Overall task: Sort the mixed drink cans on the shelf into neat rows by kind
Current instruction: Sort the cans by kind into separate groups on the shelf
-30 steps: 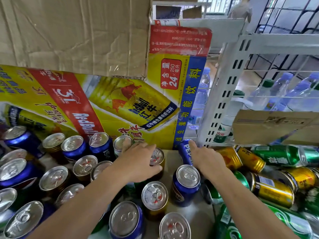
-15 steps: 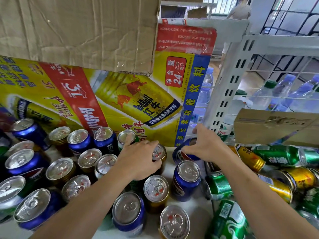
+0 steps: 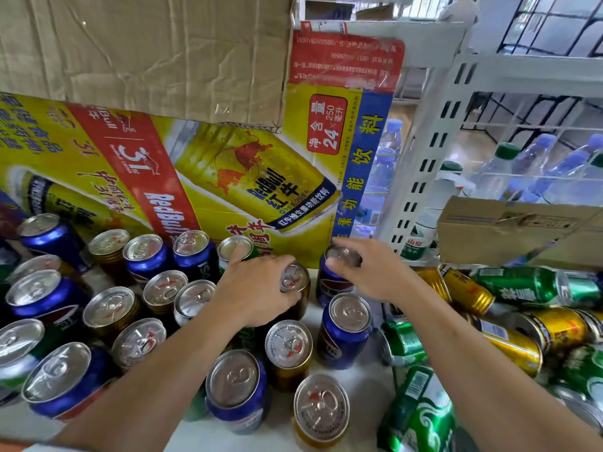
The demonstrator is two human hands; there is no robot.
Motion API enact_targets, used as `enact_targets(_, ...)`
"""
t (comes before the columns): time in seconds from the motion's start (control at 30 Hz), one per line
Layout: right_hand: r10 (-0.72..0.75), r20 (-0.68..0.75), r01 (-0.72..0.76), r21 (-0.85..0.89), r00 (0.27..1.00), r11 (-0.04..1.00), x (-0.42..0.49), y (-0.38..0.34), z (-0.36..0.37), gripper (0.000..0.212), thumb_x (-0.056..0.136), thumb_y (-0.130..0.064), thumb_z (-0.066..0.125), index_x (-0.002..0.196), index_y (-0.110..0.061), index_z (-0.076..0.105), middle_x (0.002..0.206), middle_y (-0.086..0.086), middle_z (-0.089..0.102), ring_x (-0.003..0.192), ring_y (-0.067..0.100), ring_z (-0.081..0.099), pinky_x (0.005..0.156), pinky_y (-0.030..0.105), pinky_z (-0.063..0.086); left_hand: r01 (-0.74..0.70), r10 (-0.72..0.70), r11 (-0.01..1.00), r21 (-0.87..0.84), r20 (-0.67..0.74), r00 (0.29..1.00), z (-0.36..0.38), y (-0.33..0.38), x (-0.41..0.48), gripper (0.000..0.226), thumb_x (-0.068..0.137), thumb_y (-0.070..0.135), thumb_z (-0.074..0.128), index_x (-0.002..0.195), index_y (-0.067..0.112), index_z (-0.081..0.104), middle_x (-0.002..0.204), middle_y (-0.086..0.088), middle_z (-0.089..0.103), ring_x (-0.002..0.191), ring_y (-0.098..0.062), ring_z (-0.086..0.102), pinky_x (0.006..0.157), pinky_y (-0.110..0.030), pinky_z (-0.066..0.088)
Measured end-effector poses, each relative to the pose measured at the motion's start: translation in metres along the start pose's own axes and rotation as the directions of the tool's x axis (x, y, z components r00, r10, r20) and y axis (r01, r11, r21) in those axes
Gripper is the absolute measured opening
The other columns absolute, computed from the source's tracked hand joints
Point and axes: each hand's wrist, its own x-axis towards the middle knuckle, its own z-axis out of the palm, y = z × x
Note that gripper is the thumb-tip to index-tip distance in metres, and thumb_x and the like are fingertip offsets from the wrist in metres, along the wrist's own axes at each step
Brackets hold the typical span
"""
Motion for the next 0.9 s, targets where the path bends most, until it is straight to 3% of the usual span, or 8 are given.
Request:
enact_targets(0.07, 0.034, -0.033, -0.034, -0.004, 0.999, 0.999, -0.011, 0.006, -0.005, 0.046, 0.096, -0.036, 0.055, 0.139, -0.018, 0.050, 0.129, 0.002, 0.060, 0.114, 0.019, 0.055, 0.093, 0.027, 0.041, -0.006, 0.006, 1.000, -0.016, -0.001, 1.000, 0.002, 0.000, -0.001, 0.066, 0.090, 0.063, 0.044, 0.147, 0.034, 0.030, 0.150, 0.009, 0.040, 0.136, -0.013, 0.039, 0.113, -0.040, 0.021)
enact_targets(0.17, 0.127, -0.045, -0.132, -0.132, 0.991, 0.982, -0.035, 0.024, -0.018, 0.021, 0.094, -0.020, 0.055, 0.110, -0.012, 0.065, 0.104, 0.003, 0.066, 0.095, 0.022, 0.059, 0.078, 0.030, 0.045, -0.025, 0.023, 0.992, -0.126, -0.014, 1.000, 0.002, -0.003, 0.000, 0.075, 0.084, 0.076, 0.032, 0.145, 0.032, 0.037, 0.150, 0.009, 0.040, 0.136, -0.013, 0.038, 0.113, -0.041, 0.026)
enact_targets(0.27, 0.221, 0.026, -0.206, -0.265, 0.975, 0.942, -0.059, 0.043, -0.033, 0.009, 0.087, -0.018, 0.061, 0.095, -0.018, 0.065, 0.100, 0.004, 0.066, 0.088, 0.021, 0.059, 0.074, 0.031, 0.049, -0.070, 0.059, 0.981, -0.180, -0.063, 0.996, -0.003, 0.010, -0.001, 0.078, 0.080, 0.079, 0.029, 0.138, 0.030, 0.047, 0.143, 0.007, 0.048, 0.130, -0.015, 0.044, 0.111, -0.044, 0.031)
enact_targets(0.37, 0.289, 0.090, -0.245, -0.332, 0.953, 0.911, -0.077, 0.055, -0.038, 0.023, 0.084, -0.020, 0.064, 0.106, -0.017, 0.064, 0.106, 0.005, 0.062, 0.093, 0.022, 0.057, 0.076, 0.032, 0.050, -0.212, 0.204, 0.957, -0.198, -0.061, 0.977, -0.011, 0.046, -0.006, 0.065, 0.085, 0.072, 0.040, 0.135, 0.032, 0.049, 0.136, 0.011, 0.050, 0.126, -0.012, 0.045, 0.111, -0.041, 0.031)
enact_targets(0.5, 0.255, 0.126, -0.183, -0.412, 0.959, 0.893, -0.091, 0.063, -0.025, 0.040, 0.082, -0.020, 0.065, 0.122, -0.022, 0.057, 0.122, 0.001, 0.054, 0.118, 0.024, 0.047, 0.091, 0.037, 0.048, -0.348, 0.357, 0.933, -0.090, 0.136, 0.924, -0.001, 0.084, -0.010, 0.072, 0.080, 0.066, 0.059, 0.140, 0.033, 0.040, 0.141, 0.009, 0.043, 0.129, -0.015, 0.042, 0.105, -0.040, 0.040)
enact_targets(0.67, 0.165, 0.128, -0.083, -0.487, 0.978, 0.869, -0.094, 0.056, -0.014, 0.045, 0.079, -0.024, 0.069, 0.122, -0.027, 0.056, 0.121, 0.001, 0.056, 0.116, 0.028, 0.048, 0.091, 0.041, 0.048, -0.344, 0.328, 0.937, 0.062, 0.187, 0.926, 0.005, 0.087, -0.006, 0.064, 0.080, 0.046, 0.068, 0.137, 0.030, 0.043, 0.133, 0.001, 0.047, 0.121, -0.024, 0.050, 0.097, -0.042, 0.046)
enact_targets(0.8, 0.106, 0.229, 0.042, -0.559, 0.968, 0.828, -0.084, 0.042, 0.002, 0.065, 0.081, -0.030, 0.070, 0.140, -0.032, 0.042, 0.137, 0.002, 0.051, 0.125, 0.029, 0.043, 0.097, 0.041, 0.038, -0.307, 0.277, 0.943, 0.125, 0.211, 0.937, -0.001, 0.082, -0.007, 0.065, 0.076, 0.043, 0.074, 0.134, 0.031, 0.047, 0.130, 0.000, 0.051, 0.119, -0.024, 0.052, 0.094, -0.042, 0.049)
enact_targets(0.9, 0.079, 0.244, 0.095, -0.624, 0.967, 0.775, -0.077, 0.036, 0.020, 0.063, 0.084, -0.024, 0.067, 0.141, -0.032, 0.041, 0.140, 0.001, 0.047, 0.128, 0.026, 0.040, 0.102, 0.046, 0.030, -0.280, 0.245, 0.948, 0.151, 0.214, 0.945, -0.004, 0.084, -0.011, 0.069, 0.077, 0.047, 0.072, 0.138, 0.032, 0.044, 0.132, 0.001, 0.049, 0.123, -0.023, 0.048, 0.097, -0.042, 0.047)
